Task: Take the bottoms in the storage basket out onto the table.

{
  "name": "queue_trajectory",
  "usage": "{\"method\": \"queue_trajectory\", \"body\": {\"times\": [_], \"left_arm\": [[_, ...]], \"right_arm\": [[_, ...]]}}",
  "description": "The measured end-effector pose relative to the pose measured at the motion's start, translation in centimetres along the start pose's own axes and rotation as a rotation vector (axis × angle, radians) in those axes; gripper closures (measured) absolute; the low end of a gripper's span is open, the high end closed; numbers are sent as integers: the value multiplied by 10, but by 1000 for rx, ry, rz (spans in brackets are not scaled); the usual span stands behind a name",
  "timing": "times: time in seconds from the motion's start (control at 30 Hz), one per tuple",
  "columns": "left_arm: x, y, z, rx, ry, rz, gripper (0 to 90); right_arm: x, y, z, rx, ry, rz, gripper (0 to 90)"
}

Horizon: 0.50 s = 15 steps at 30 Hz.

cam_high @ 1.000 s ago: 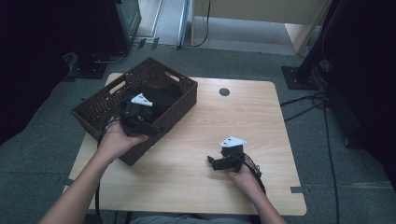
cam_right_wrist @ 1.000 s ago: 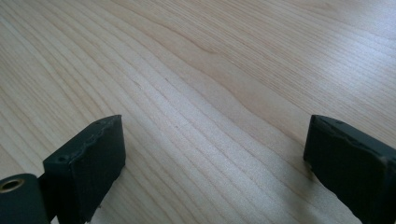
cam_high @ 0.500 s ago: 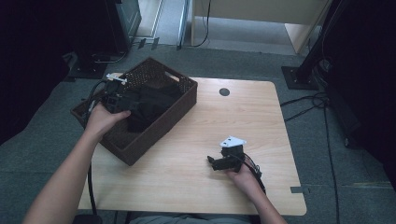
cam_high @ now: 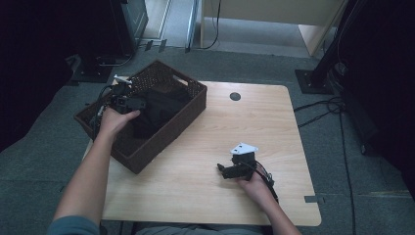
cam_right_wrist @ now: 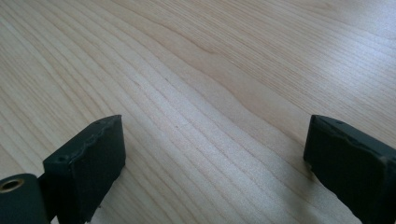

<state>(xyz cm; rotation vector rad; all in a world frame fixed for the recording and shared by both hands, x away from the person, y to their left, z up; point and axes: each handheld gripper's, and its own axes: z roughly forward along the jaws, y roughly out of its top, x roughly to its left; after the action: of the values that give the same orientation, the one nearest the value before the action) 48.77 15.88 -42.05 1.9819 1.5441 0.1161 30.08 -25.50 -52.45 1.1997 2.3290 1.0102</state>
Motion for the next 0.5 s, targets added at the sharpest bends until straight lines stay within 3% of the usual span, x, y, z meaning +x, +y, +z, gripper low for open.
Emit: {"method": "queue_trajectory", "body": {"times": [0.03, 0.07, 0.1, 0.2, 0.27, 0.33, 0.4, 0.43, 0.47, 0.5], "left_arm": [[6, 0, 9, 30, -2, -25, 0], [6, 0, 9, 30, -2, -25, 0], [11, -1, 17, 55, 18, -46, 0], [15, -4, 25, 63, 13, -67, 0], [17, -7, 32, 83, 35, -54, 0], [20, -12, 38, 92, 49, -6, 0], [25, -16, 40, 93, 36, -13, 0], [31, -20, 42, 92, 8, -47, 0], [31, -20, 42, 92, 8, -47, 0], [33, -22, 45, 99, -4, -75, 0]], "right_arm": [[0, 0, 0, 1, 0, 1, 53], [0, 0, 0, 1, 0, 1, 53], [0, 0, 0, 0, 0, 0, 53], [0, 0, 0, 0, 0, 0, 53], [0, 0, 0, 0, 0, 0, 53], [0, 0, 0, 0, 0, 0, 53], [0, 0, 0, 1, 0, 2, 53], [0, 0, 0, 1, 0, 1, 53], [0, 0, 0, 1, 0, 1, 53], [0, 0, 0, 1, 0, 2, 53]]}}
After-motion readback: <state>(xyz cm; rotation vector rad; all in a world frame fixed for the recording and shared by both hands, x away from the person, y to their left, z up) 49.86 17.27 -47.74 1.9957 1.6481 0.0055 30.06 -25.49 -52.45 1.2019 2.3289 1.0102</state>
